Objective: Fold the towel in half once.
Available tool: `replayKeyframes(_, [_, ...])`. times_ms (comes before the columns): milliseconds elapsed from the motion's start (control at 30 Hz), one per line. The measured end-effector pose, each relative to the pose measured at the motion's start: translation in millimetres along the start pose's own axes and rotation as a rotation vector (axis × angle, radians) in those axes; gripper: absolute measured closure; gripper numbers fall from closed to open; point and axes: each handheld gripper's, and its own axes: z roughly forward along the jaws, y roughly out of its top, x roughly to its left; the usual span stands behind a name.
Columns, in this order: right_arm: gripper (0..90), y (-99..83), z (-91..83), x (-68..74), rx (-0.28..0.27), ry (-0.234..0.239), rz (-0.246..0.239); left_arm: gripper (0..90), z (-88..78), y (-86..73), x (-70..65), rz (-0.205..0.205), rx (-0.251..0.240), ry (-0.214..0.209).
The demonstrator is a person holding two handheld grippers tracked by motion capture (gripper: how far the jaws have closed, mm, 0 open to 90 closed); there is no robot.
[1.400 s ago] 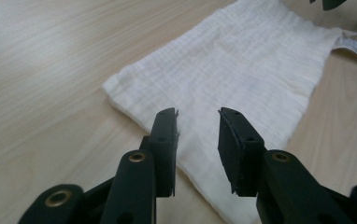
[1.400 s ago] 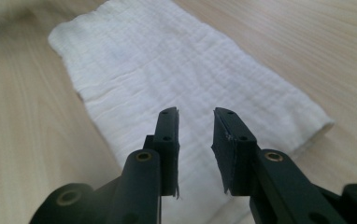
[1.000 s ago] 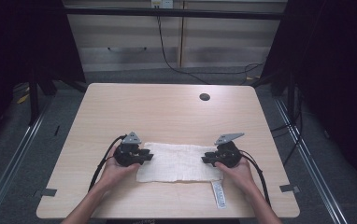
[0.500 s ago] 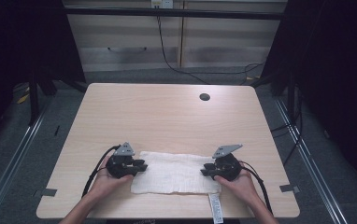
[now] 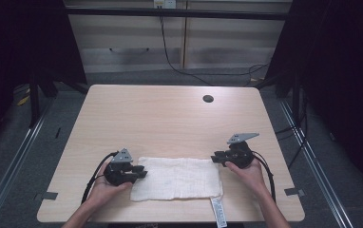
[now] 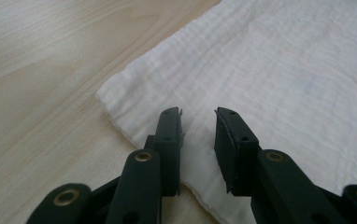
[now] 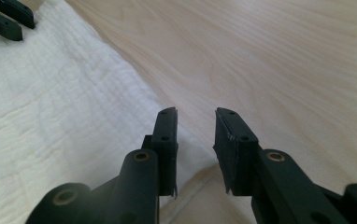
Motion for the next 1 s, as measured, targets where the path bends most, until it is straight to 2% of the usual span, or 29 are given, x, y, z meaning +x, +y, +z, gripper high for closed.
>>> replayKeyframes(200, [62.5, -4.0, 13.3, -0.9, 0.042, -0.004, 0.003, 70.8, 0.0, -0.5, 0.3, 0.003, -0.003, -0.002])
replayKeyframes(300, [63.4, -4.0, 15.6, -0.6, 0.055, -0.010, -0.017, 70.5, -0.2, -1.2, 0.3, 0.000, -0.006, -0.005])
replayKeyframes(367, [62.7, -4.4, 15.4, -1.4, 0.059, -0.018, -0.013, 70.5, -0.2, -1.4, 0.6, -0.003, -0.008, -0.009])
replayKeyframes(533, [69.2, -7.2, 14.7, -4.0, 0.054, 0.004, -0.001, 69.6, -0.8, -1.8, -1.6, 0.009, -0.004, -0.001])
replayKeyframes(667, [78.2, -8.9, 15.7, -1.4, 0.050, 0.026, -0.006, 67.6, -4.1, -3.5, -3.8, -0.011, 0.003, -0.014])
replayKeyframes(767, [83.6, -8.1, 17.4, 0.6, 0.053, 0.026, -0.013, 65.9, -5.8, -2.2, -4.1, 0.000, 0.019, -0.032])
replayKeyframes(867, [85.4, -5.7, 19.2, 0.8, 0.060, 0.021, -0.018, 63.5, -9.8, 3.7, 1.2, -0.009, -0.002, -0.024])
replayKeyframes(900, [85.5, -5.4, 20.1, 0.4, 0.053, 0.024, -0.018, 62.5, -12.5, 7.2, 4.4, -0.004, -0.014, -0.014])
replayKeyframes(1000, [85.8, -5.0, 20.8, 0.0, 0.052, 0.025, -0.019, 61.2, -18.5, 18.6, 16.1, -0.021, -0.051, 0.002])
